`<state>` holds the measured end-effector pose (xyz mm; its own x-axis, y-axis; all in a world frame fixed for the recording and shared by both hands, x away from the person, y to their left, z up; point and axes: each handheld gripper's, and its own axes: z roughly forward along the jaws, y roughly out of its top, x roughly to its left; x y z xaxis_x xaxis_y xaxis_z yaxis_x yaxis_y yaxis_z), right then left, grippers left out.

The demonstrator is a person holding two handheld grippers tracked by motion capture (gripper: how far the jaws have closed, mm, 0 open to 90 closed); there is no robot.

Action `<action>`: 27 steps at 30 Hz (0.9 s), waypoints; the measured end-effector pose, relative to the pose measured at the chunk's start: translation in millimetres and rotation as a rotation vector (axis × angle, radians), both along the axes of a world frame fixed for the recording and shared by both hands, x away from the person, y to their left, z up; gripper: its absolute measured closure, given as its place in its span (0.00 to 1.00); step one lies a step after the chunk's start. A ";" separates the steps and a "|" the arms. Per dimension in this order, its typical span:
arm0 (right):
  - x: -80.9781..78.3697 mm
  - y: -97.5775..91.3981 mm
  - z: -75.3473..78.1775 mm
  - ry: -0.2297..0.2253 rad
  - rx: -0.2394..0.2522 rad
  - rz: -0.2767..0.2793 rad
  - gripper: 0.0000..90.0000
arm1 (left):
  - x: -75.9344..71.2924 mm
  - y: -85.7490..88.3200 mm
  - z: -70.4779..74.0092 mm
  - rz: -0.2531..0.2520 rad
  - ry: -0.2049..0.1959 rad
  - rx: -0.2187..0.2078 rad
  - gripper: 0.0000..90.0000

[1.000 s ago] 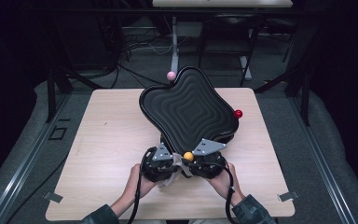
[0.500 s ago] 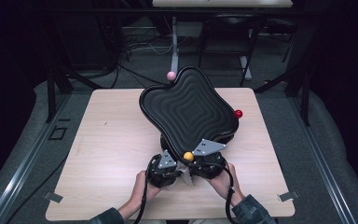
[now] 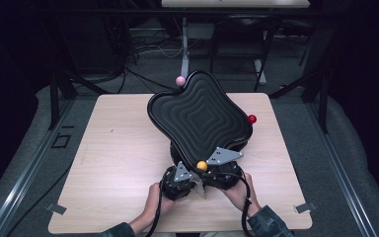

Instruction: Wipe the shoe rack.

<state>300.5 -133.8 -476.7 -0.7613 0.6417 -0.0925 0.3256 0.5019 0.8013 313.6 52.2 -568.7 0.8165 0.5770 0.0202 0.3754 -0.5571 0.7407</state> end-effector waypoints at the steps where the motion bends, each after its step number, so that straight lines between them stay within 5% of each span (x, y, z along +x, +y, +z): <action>1: -1.3 -2.9 0.5 0.008 -0.002 0.002 0.66 | -0.1 0.1 -0.4 0.003 -0.003 0.000 0.84; 15: -18.2 -37.3 1.4 0.024 0.003 -0.021 0.66 | 4.1 10.4 0.2 0.085 -0.003 0.003 0.84; 21: -19.0 -37.6 -7.0 0.044 0.031 -0.044 0.55 | -2.9 -1.9 4.6 0.049 -0.011 -0.048 0.84; 27: -21.2 -28.6 -9.5 0.015 0.012 -0.080 0.61 | -7.0 -18.3 -0.4 0.023 -0.021 -0.055 0.84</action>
<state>279.3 -162.4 -486.1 -0.7090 0.7014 -0.0729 0.3764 0.4639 0.8019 306.6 33.8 -569.1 0.8027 0.5963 0.0047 0.3719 -0.5068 0.7777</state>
